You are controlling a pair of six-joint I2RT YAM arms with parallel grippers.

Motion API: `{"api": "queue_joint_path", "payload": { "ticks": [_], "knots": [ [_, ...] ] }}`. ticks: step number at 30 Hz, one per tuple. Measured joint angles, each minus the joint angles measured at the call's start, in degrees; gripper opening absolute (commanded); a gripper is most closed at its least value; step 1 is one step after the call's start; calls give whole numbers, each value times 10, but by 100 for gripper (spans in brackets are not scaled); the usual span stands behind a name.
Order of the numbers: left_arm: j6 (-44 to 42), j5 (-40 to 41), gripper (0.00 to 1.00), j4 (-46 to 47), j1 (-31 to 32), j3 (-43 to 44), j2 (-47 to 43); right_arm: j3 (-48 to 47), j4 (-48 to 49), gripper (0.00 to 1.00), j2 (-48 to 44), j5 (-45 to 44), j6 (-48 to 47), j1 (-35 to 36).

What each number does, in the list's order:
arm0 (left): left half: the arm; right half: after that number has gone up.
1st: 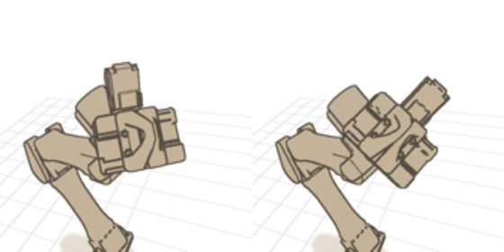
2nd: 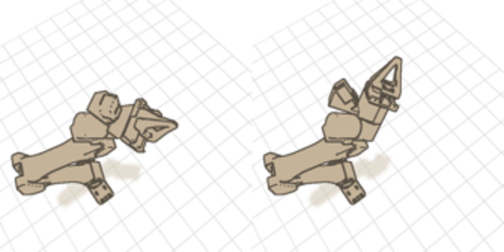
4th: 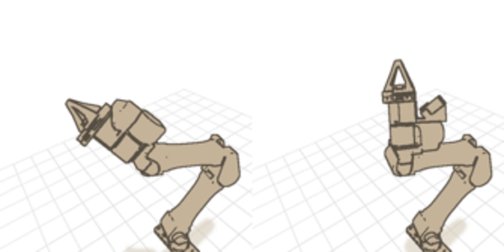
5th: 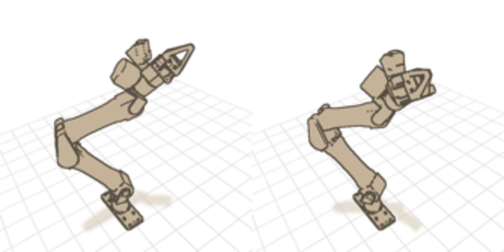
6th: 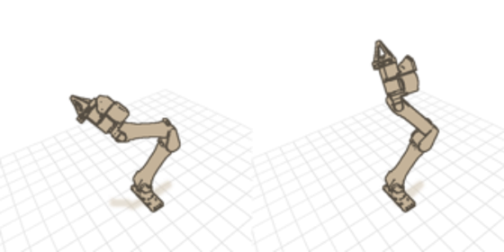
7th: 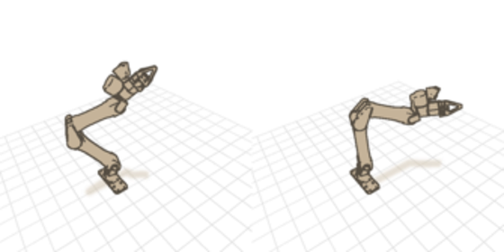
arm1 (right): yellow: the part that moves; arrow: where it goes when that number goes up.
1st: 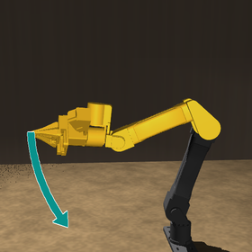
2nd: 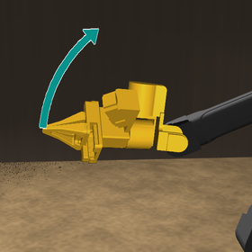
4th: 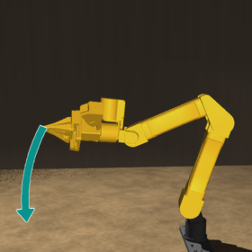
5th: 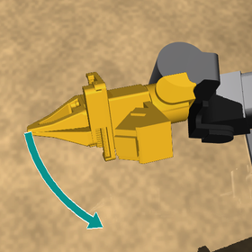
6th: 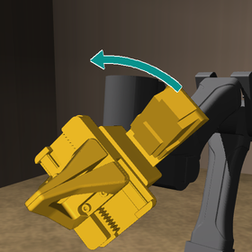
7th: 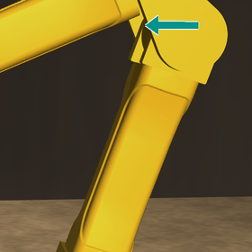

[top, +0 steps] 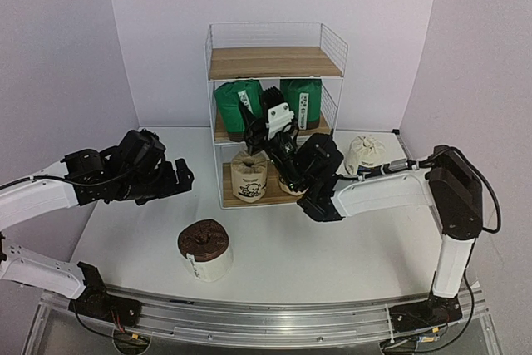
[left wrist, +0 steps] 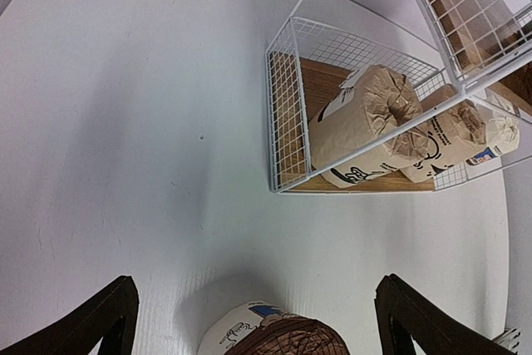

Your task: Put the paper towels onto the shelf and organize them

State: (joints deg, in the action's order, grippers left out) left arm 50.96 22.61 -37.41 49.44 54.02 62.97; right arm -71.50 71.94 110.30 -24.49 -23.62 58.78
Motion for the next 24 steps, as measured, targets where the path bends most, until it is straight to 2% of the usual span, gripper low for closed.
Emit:
{"api": "queue_joint_path", "payload": {
  "ticks": [23, 24],
  "knots": [
    [0, -6, 100, 0, 0, 0, 0, -49, 14, 0, 55, -45, -27, -20],
    [0, -6, 100, 0, 0, 0, 0, -49, 15, 3, 55, -47, -25, -20]
  ]
}}
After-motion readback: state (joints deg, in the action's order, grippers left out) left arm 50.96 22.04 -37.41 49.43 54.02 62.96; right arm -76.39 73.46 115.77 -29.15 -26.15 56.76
